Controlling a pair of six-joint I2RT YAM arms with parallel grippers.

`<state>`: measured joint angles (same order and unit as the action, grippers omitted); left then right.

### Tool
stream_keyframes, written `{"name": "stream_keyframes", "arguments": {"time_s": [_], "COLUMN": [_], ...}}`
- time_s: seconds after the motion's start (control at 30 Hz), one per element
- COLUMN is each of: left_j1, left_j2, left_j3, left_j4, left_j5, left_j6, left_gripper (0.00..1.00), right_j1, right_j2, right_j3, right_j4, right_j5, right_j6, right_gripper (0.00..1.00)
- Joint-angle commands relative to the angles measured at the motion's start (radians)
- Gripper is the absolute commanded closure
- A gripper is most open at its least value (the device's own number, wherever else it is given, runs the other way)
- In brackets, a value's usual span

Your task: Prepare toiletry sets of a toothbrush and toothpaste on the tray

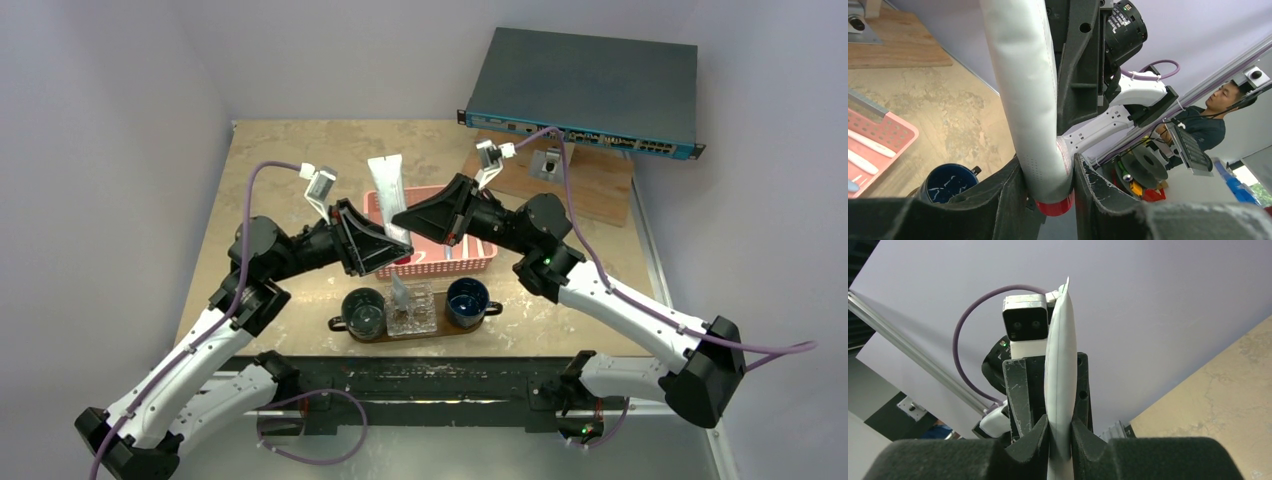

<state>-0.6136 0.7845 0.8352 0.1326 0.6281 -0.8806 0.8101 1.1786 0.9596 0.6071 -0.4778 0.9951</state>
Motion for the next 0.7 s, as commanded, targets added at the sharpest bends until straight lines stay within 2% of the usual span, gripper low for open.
{"name": "stream_keyframes", "arguments": {"time_s": [0.0,0.3,0.67], "left_j1": [0.002,0.002,0.006], "left_j2": [0.0,-0.004,-0.036], "left_j3": [0.006,0.019,0.022], "left_j4": [0.035,-0.081,-0.313], "left_j5": [0.002,0.014,0.137], "left_j6": [-0.001,0.059,0.216], "left_gripper": [1.0,1.0,1.0], "right_j1": [0.008,0.008,-0.017], "right_j2": [-0.021,-0.071,-0.048], "right_j3": [0.003,0.098,0.324], "right_j4": [0.006,-0.314,-0.707], "right_j5": [0.029,0.066,-0.048], "right_j6": [-0.029,-0.268,-0.532], "right_gripper": [0.75,0.43,0.36]}}
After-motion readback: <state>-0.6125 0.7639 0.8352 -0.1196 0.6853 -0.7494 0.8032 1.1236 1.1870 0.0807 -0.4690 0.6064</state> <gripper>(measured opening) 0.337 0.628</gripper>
